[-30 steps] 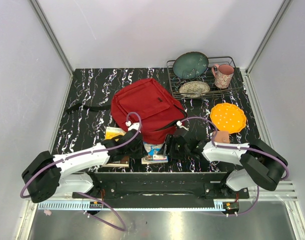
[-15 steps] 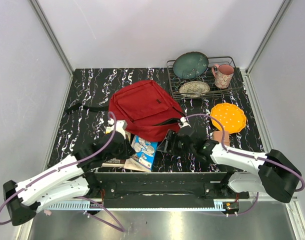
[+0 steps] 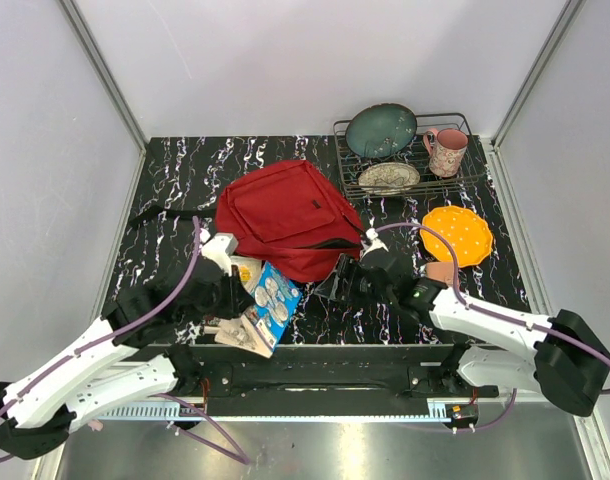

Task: Pack the student bag
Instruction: Pick up the book from the center of the board.

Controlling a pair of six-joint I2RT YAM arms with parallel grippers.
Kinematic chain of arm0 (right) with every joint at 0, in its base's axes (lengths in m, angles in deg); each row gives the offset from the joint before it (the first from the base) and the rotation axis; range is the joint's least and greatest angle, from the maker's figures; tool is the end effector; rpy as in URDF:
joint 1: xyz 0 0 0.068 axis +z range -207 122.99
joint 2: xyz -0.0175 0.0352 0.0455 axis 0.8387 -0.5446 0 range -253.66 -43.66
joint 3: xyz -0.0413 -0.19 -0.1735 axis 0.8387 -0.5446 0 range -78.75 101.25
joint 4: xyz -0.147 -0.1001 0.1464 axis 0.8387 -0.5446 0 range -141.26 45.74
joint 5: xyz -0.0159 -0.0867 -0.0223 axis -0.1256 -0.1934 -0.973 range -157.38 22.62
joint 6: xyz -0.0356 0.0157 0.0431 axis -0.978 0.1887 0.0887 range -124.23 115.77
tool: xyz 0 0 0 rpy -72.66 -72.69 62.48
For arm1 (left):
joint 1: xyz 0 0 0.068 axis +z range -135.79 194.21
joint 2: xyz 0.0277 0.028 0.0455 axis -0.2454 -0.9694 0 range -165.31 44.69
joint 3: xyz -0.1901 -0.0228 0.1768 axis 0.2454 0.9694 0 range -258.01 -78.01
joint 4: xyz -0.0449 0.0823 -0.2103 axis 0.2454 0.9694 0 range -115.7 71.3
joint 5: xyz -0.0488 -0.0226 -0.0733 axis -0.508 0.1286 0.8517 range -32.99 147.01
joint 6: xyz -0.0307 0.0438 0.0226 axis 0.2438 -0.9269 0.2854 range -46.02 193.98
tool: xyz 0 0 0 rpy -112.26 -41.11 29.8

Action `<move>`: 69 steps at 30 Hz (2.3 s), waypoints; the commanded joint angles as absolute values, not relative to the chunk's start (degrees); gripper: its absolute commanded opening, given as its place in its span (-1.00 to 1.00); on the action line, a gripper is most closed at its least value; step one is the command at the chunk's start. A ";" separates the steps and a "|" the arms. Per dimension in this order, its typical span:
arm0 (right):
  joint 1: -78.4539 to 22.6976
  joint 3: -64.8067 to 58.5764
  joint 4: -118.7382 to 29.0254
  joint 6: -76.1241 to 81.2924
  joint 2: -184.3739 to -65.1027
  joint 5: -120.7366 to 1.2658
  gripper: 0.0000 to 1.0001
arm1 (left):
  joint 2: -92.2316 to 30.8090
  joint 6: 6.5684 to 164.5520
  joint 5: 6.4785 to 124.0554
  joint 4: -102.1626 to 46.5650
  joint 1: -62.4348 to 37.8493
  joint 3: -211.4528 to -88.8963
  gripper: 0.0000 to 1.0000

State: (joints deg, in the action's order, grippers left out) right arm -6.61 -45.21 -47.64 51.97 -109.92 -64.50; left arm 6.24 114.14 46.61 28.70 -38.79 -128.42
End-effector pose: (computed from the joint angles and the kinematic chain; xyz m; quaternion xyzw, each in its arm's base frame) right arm 0.1403 0.1728 0.2116 0.0338 0.8906 0.3766 0.2529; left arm 0.0677 -0.0772 0.2948 0.0655 0.9097 -0.2347 0.3363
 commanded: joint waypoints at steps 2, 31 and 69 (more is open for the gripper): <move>-6.03 -43.68 -49.62 51.14 -105.98 -68.33 0.57 | 9.80 110.72 51.12 25.62 -38.97 -136.27 -1.00; -6.82 -38.94 -20.13 61.68 -113.08 -58.78 0.99 | 3.65 104.66 36.52 -0.99 -38.97 -138.30 -1.00; -9.28 -40.60 20.99 72.59 -133.58 -48.20 -0.95 | 5.32 107.99 38.90 -9.43 -39.06 -125.82 -1.00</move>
